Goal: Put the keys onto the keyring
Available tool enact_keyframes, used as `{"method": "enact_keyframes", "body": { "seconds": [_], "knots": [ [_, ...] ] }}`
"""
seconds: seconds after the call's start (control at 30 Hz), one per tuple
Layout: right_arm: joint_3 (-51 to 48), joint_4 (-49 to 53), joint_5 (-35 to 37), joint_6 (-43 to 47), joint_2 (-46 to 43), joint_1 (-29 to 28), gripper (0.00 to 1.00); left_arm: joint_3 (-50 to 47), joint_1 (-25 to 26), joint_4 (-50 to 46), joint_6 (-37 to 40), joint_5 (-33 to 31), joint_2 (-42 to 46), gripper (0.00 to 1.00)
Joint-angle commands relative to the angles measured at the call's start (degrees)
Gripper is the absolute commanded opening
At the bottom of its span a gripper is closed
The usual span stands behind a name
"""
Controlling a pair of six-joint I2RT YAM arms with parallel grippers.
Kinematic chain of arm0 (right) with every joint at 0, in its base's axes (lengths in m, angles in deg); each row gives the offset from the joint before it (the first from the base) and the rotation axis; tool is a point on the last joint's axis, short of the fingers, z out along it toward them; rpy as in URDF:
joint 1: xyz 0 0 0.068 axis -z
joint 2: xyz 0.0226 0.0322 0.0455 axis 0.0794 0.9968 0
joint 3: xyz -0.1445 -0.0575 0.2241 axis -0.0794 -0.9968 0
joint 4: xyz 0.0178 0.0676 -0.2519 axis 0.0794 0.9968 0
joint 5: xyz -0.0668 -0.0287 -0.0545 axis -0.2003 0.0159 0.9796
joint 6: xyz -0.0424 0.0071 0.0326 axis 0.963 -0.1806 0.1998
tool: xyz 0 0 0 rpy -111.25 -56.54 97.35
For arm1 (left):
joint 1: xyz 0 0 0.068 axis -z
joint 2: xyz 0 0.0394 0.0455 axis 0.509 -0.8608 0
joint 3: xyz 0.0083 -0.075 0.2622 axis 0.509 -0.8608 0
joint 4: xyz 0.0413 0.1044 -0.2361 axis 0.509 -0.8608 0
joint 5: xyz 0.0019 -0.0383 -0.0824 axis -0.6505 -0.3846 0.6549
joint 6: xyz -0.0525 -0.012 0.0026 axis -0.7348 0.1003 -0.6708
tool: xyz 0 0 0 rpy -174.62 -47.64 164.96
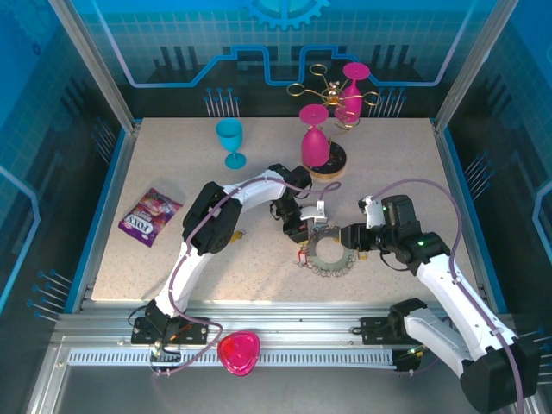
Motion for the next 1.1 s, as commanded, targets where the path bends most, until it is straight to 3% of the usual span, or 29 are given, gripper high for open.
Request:
{"method": "enact_keyframes", "body": {
  "seconds": [0.0,0.13,0.37,0.7,0.9,1.07],
  "knots": [
    [-0.2,1.4,-1.1,0.6,-1.1,1.1,0.4,1.6,0.4,-1.5,2.4,1.3,-0.4,0.0],
    [0.3,1.4,-1.2,0.4,-1.6,1.1,0.4,-0.9,0.4,2.3,2.6,1.0,2.6,0.0],
    [1.0,-0.1,-1.6,0.2,-1.7,1.2,0.4,-14.3,0.3,20.9,2.2,1.0,14.1,0.0],
    [0.4,-3.8,-2.5,1.3,-1.7,1.3,0.38,-26.7,0.2,38.4,-1.5,2.7,24.4,0.0],
    [-1.4,-10.7,-3.4,2.9,-2.4,1.3,0.38,-33.7,-0.4,48.8,-7.0,6.0,28.6,0.0],
    [-5.2,-22.9,-4.1,3.1,-3.2,1.4,0.38,-39.0,-0.9,56.9,-11.0,7.8,30.7,0.0]
  ]
}}
